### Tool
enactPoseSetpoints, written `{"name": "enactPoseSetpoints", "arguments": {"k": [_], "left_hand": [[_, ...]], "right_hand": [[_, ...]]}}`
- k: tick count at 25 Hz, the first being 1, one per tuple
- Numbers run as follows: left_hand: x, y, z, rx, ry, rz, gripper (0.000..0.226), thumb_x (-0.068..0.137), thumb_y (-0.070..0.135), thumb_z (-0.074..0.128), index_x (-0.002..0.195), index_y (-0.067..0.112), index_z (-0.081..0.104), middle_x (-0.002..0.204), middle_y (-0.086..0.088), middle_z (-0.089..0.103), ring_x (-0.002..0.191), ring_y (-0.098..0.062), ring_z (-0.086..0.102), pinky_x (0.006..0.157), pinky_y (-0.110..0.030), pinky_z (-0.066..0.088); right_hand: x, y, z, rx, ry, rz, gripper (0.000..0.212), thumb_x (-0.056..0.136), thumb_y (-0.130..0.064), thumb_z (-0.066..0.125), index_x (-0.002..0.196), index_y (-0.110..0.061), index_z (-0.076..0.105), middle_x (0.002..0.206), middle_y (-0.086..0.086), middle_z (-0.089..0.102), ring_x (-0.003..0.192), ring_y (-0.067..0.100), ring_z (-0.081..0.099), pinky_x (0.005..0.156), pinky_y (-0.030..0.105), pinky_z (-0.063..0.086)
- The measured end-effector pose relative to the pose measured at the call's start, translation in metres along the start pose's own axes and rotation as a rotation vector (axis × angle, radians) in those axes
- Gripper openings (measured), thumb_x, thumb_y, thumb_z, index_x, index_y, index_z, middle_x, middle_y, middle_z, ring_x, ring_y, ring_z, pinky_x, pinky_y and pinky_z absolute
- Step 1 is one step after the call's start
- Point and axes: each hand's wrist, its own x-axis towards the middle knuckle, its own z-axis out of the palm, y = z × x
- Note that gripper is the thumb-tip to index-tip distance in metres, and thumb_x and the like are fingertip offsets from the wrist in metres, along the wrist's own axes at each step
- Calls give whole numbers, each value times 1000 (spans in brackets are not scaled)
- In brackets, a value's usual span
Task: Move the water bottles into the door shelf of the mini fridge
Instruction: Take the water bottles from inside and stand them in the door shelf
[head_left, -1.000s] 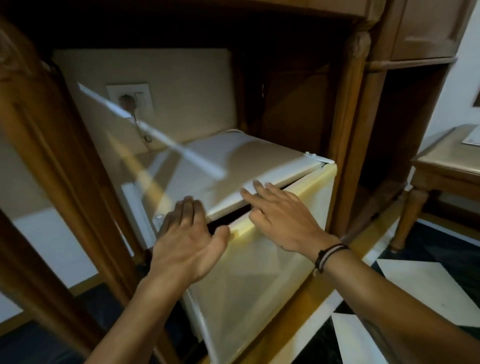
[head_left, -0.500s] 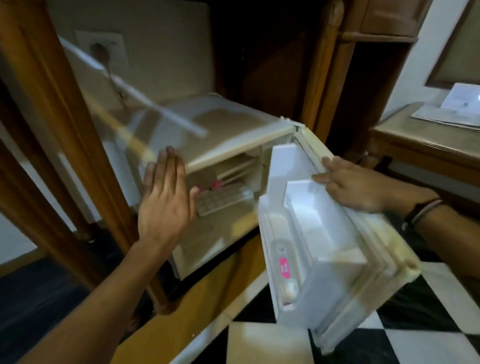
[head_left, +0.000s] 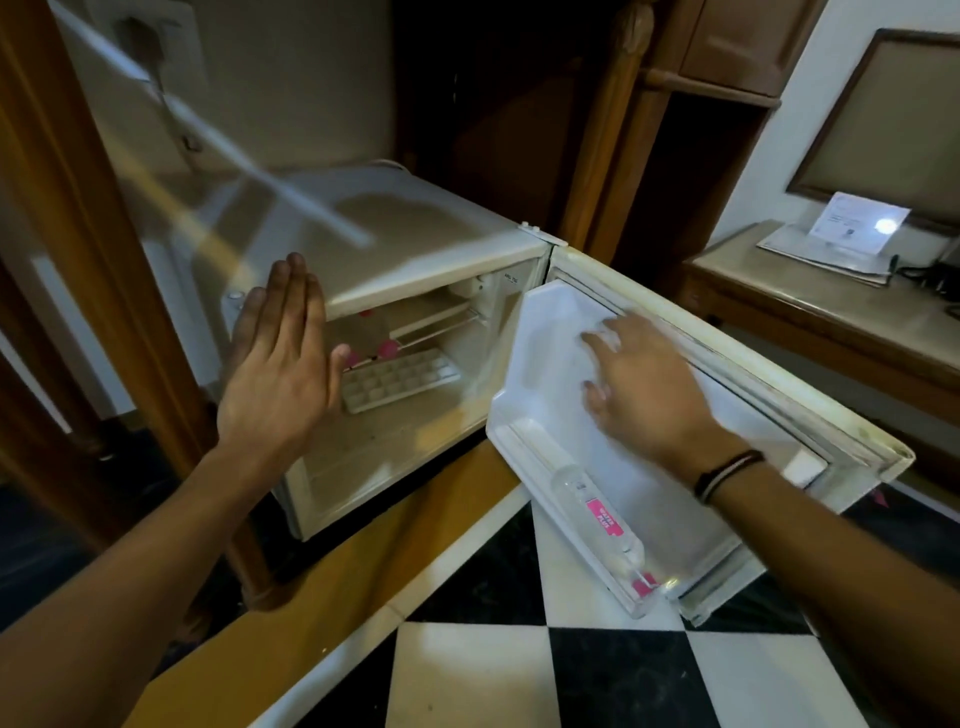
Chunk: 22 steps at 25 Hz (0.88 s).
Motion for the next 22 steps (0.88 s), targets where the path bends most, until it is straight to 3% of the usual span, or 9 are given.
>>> {"name": "enactPoseSetpoints", "arguments": {"k": [1, 3, 7, 9, 12, 15, 17, 20, 22], "left_hand": [[-1, 1, 1, -13, 8, -7, 77, 115, 44, 26, 170, -9, 19, 182, -27, 8, 171, -34, 4, 137, -38, -14], [0, 6, 3, -22, 28, -35, 77, 115, 44, 27, 169, -9, 20, 181, -28, 10, 171, -36, 8, 138, -40, -10], [0, 6, -1, -26, 14, -17, 77, 114, 46, 27, 170, -7, 23, 181, -27, 14, 171, -36, 11, 140, -47, 2], [-1, 2, -1, -25, 21, 1, 76, 114, 44, 28, 170, -6, 23, 181, -26, 15, 171, -35, 11, 139, -46, -1], [0, 1, 3, -10, 49, 3, 74, 114, 41, 33, 170, -7, 25, 181, -26, 16, 171, -35, 13, 139, -44, -2], [0, 7, 8, 3, 73, -41, 73, 114, 40, 38, 169, -7, 28, 180, -27, 20, 170, -35, 17, 139, -44, 0], [1, 10, 11, 26, 81, -51, 73, 114, 39, 37, 169, -7, 27, 180, -27, 20, 170, -36, 16, 139, -45, 1], [1, 10, 12, 20, 54, -70, 74, 115, 40, 33, 171, -6, 20, 182, -24, 12, 172, -33, 8, 140, -45, 0], [0, 11, 11, 32, 51, -61, 73, 115, 40, 31, 171, -6, 20, 182, -24, 11, 172, -32, 7, 140, -45, -1]], "right_hand": [[-7, -27, 7, 72, -1, -79, 41, 92, -25, 60, 131, -14, 61, 124, 15, 64, 115, 37, 62, 96, 46, 54], [-22, -63, 36, 180, -244, -103, 29, 94, -18, 53, 121, -13, 60, 114, 11, 63, 101, 34, 65, 77, 37, 52], [-63, -25, 110, 98, -600, 146, 29, 98, -14, 46, 126, -12, 55, 120, 10, 63, 106, 30, 66, 77, 33, 48], [-73, 0, 137, 153, -692, 224, 21, 103, -27, 42, 116, -17, 55, 104, 4, 65, 97, 25, 68, 65, 26, 43], [-70, 20, 160, 364, -803, 330, 34, 107, -48, 33, 93, -22, 50, 87, -3, 59, 83, 18, 65, 66, 26, 44], [-68, 36, 177, 445, -808, 367, 29, 106, -42, 43, 97, -18, 57, 97, 3, 64, 96, 29, 69, 76, 28, 47], [-69, 41, 184, 396, -882, 296, 31, 103, -46, 49, 107, -17, 59, 109, 3, 67, 84, 16, 66, 68, 19, 45], [-64, 44, 185, 430, -933, 336, 35, 94, -49, 64, 77, -21, 51, 81, -4, 58, 61, 5, 48, 57, 20, 41], [-60, 45, 187, 440, -930, 362, 40, 92, -46, 69, 70, -23, 44, 72, -7, 49, 61, 8, 49, 56, 19, 39]]}}
